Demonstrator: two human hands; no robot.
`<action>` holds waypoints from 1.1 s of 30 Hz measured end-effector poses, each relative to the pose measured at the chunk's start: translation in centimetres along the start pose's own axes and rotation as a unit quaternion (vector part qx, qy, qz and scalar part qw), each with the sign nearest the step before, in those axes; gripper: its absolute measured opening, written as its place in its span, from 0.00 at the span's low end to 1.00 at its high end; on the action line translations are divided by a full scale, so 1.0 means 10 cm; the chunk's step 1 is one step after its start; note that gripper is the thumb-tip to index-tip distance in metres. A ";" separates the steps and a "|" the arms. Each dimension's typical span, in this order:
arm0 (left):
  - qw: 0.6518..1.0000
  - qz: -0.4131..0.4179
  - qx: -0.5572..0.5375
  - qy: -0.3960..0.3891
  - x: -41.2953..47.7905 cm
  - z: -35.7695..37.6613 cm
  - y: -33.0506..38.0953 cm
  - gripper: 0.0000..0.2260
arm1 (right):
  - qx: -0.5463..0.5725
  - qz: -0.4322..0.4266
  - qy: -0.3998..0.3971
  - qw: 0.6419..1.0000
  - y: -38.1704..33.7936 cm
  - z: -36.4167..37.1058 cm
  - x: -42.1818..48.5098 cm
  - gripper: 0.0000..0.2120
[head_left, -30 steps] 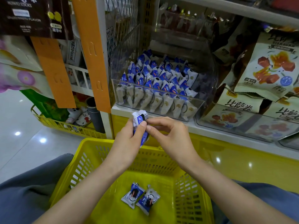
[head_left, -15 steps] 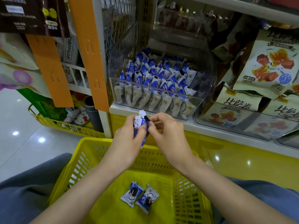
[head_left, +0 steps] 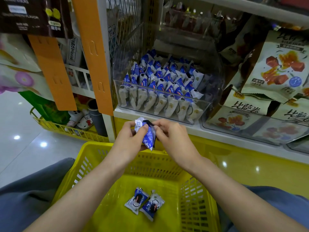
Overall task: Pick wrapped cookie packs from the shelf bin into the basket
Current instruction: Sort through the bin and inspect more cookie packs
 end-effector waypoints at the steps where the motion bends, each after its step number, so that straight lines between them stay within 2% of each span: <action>1: 1.000 -0.003 -0.004 -0.001 0.00 0.01 0.00 0.11 | 0.007 0.002 0.001 1.000 0.01 0.00 0.00 0.09; 5: 0.996 -0.035 -0.080 0.005 0.02 -0.02 0.03 0.15 | 0.089 0.030 -0.025 0.995 -0.01 0.02 -0.01 0.08; 8: 0.977 -0.082 -0.197 0.004 0.03 -0.06 0.09 0.15 | 0.093 0.013 -0.075 0.993 -0.03 0.07 -0.06 0.19; 10: 0.970 -0.106 -0.218 0.000 0.04 -0.08 0.09 0.15 | 0.069 -0.001 -0.062 0.996 -0.05 0.06 -0.07 0.23; 13: 0.985 -0.091 -0.146 -0.010 0.05 -0.08 0.09 0.16 | 0.069 0.007 -0.038 0.997 -0.06 -0.01 -0.04 0.20; 16: 0.999 -0.028 -0.026 -0.005 0.07 -0.14 0.11 0.20 | 0.048 0.007 -0.047 0.998 -0.05 -0.11 -0.01 0.19; 19: 0.989 0.055 0.106 -0.084 0.05 -0.17 0.19 0.14 | 0.044 -0.004 -0.079 0.996 -0.07 -0.22 -0.02 0.18; 23: 0.983 0.034 0.111 -0.145 0.01 -0.18 0.25 0.08 | 0.092 0.008 -0.112 0.989 -0.06 -0.35 -0.02 0.19; 26: 0.979 0.037 0.101 -0.172 -0.01 -0.15 0.27 0.08 | 0.157 0.025 -0.102 0.982 -0.06 -0.36 -0.03 0.20; 30: 0.978 0.068 0.099 -0.168 -0.03 -0.14 0.29 0.08 | 0.223 0.054 -0.077 0.970 -0.04 -0.35 -0.01 0.19; 33: 0.972 0.113 0.143 -0.150 -0.03 -0.15 0.27 0.11 | 0.242 0.061 -0.075 0.966 -0.04 -0.33 0.00 0.15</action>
Point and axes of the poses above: each hand's wrist, its own x-axis towards the middle knuckle, its own z-axis out of the palm, y = z × x, the point moved 1 cm from there along x, towards the middle knuckle, and after that the axes turned 6 degrees about -x, right-handed, at the moved point
